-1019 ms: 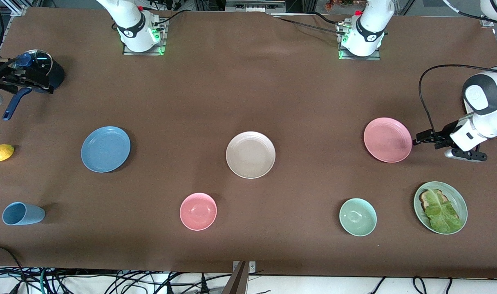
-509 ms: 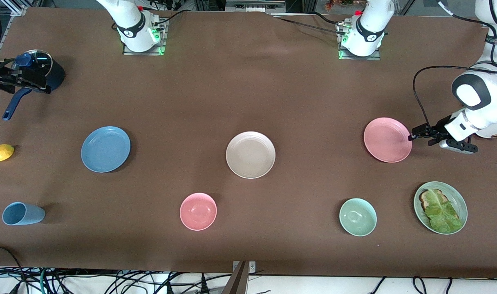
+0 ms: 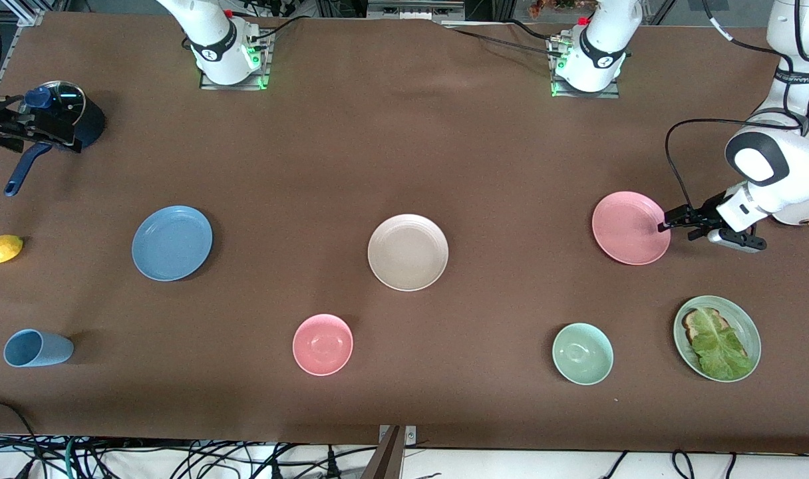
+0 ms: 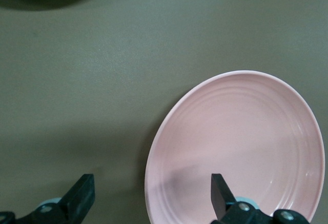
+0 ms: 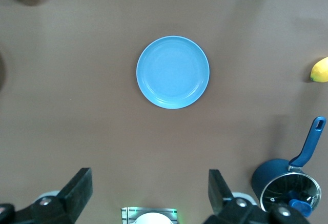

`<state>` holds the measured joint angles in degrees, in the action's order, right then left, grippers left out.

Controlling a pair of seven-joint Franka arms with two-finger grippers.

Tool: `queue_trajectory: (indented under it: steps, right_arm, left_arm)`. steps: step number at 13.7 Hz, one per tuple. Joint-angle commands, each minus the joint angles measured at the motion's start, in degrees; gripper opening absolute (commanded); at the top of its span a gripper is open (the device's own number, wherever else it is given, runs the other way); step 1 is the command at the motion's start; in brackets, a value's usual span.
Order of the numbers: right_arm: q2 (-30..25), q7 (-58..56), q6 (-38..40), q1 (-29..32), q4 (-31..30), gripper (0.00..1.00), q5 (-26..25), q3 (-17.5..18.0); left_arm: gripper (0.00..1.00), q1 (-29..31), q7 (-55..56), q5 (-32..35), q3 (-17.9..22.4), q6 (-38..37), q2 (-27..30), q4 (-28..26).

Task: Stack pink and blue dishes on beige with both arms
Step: 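Lower the left gripper and grip the pink plate's rim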

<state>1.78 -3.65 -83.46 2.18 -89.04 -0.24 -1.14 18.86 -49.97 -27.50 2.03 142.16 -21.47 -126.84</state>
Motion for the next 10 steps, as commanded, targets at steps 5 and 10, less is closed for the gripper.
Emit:
queue_trajectory:
  steps: [5, 10]
  right_arm:
    - [0.1, -0.9, 0.7, 0.7, 0.4, 1.00, 0.4, 0.2]
    - [0.1, -0.9, 0.8, 0.6, 0.4, 1.00, 0.3, 0.3]
  left_arm:
    - [1.00, -0.5, -2.3, -2.8, -0.2, 2.0, -1.5, -0.1]
    - [1.00, -0.7, -2.2, -2.9, -0.2, 2.0, -1.8, -0.4]
